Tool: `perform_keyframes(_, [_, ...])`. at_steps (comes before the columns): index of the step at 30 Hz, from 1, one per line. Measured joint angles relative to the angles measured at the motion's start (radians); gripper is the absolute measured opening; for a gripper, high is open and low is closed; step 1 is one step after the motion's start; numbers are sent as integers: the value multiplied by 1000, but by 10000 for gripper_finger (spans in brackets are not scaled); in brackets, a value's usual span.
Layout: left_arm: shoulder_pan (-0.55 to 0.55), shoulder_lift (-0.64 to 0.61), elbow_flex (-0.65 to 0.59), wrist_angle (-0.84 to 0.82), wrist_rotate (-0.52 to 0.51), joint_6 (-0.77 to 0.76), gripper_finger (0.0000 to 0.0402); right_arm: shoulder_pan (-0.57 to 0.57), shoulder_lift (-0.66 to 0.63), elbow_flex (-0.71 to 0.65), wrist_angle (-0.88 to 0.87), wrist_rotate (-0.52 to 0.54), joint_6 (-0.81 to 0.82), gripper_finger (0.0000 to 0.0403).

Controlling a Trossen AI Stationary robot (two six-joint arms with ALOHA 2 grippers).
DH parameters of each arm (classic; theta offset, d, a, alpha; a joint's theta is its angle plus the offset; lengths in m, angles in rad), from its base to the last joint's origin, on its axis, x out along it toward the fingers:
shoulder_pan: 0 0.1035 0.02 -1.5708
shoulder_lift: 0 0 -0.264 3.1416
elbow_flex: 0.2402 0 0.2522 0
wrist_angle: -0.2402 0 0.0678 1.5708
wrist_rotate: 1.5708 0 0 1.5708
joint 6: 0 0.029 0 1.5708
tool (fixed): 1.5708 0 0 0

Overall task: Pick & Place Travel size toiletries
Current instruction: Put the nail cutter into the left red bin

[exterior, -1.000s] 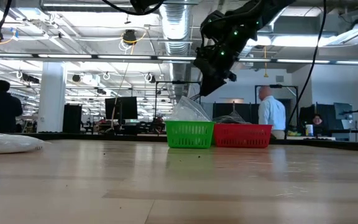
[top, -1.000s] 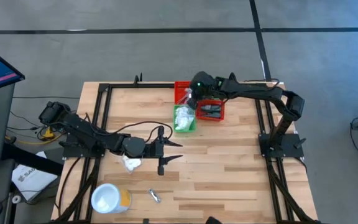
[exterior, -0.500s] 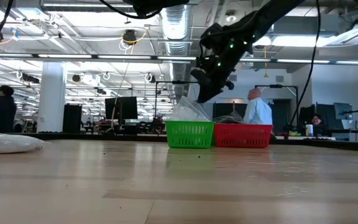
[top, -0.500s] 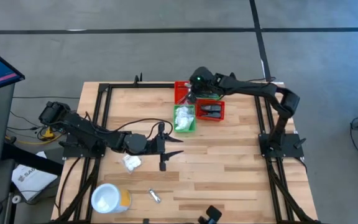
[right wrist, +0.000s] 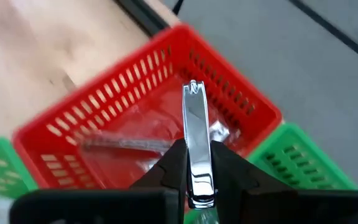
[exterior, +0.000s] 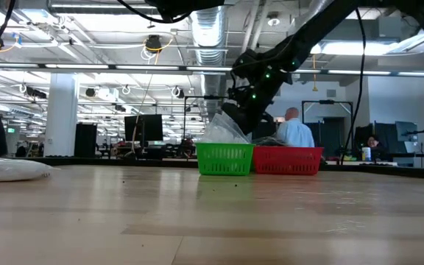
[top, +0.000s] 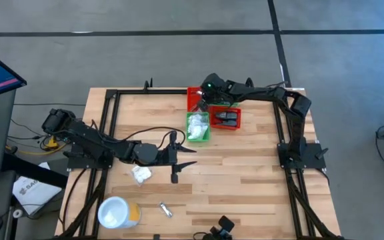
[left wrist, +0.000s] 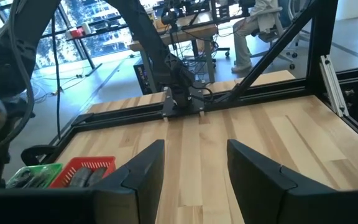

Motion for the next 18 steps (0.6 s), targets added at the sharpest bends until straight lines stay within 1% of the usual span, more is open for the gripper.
perform_keyframes(3, [0,0,0,0,2,0,163,2,6,-1,0,-17,1,44])
perform_keyframes(9, [0,0,0,-1,2,-3,163,4,-1,0,18,-18,1,44])
perform_keyframes(18, [0,0,0,0,-1,-6,163,21,-1,0,20,-18,1,84])
